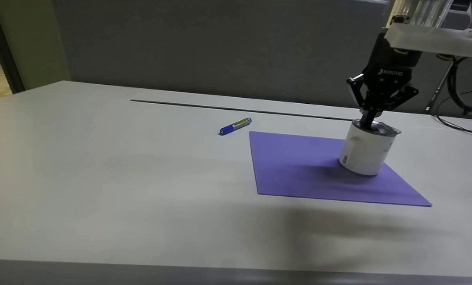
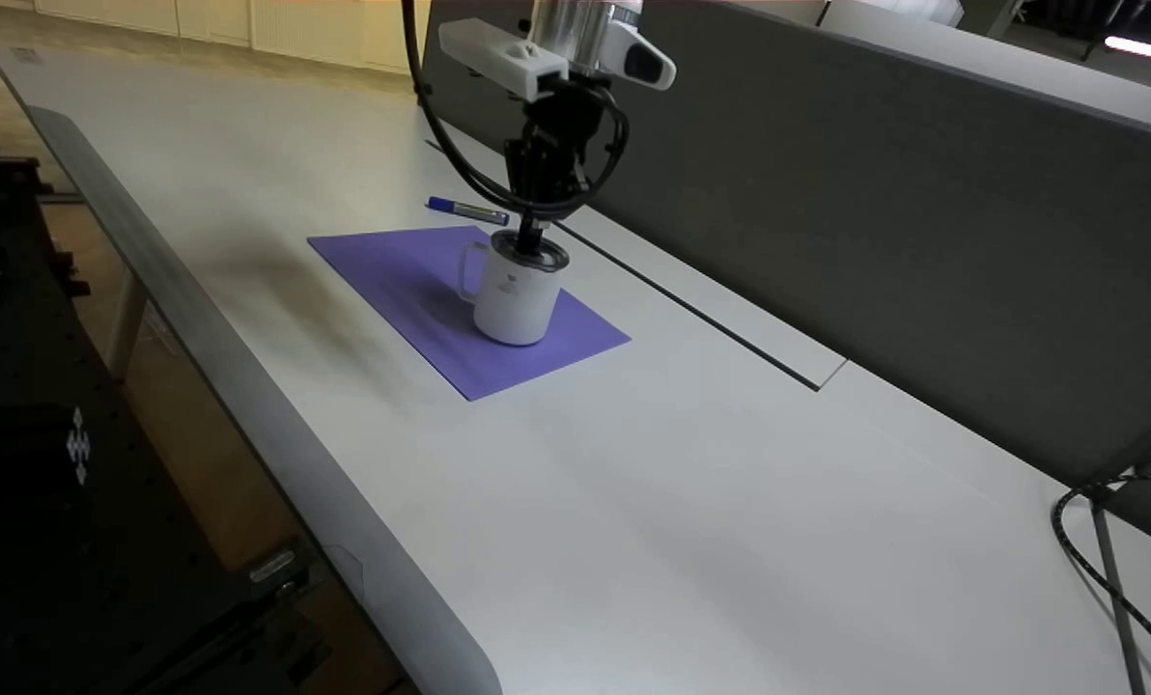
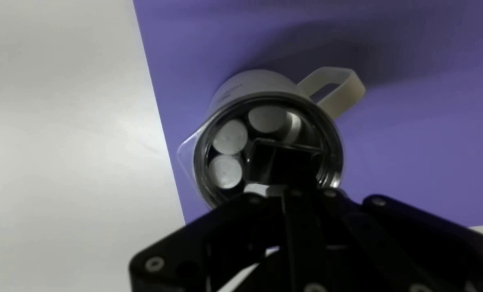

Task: Open the lid of the thermos cup

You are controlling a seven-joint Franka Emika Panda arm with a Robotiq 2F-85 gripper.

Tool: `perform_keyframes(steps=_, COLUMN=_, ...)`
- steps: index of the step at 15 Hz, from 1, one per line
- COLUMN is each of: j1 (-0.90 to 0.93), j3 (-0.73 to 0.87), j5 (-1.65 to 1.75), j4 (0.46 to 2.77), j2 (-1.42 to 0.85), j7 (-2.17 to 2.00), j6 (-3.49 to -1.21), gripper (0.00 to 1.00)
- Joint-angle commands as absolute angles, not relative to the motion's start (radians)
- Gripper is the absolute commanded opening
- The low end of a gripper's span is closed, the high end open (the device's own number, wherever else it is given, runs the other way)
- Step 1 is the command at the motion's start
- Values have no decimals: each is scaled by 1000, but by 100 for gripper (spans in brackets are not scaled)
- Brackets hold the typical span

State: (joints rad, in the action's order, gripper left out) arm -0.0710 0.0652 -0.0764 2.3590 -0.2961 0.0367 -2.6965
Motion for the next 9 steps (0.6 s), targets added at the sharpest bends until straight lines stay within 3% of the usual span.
perform_keyframes(steps=1, j1=-103, j3=44, j5=-117, j4=2330, j2=-329, j7=57, j6=-2675, gripper=0)
perform_keyframes(steps=9, j1=-119, j3=50, j5=-116, j4=2182, j2=-300, j7=102, j6=-2462, gripper=0)
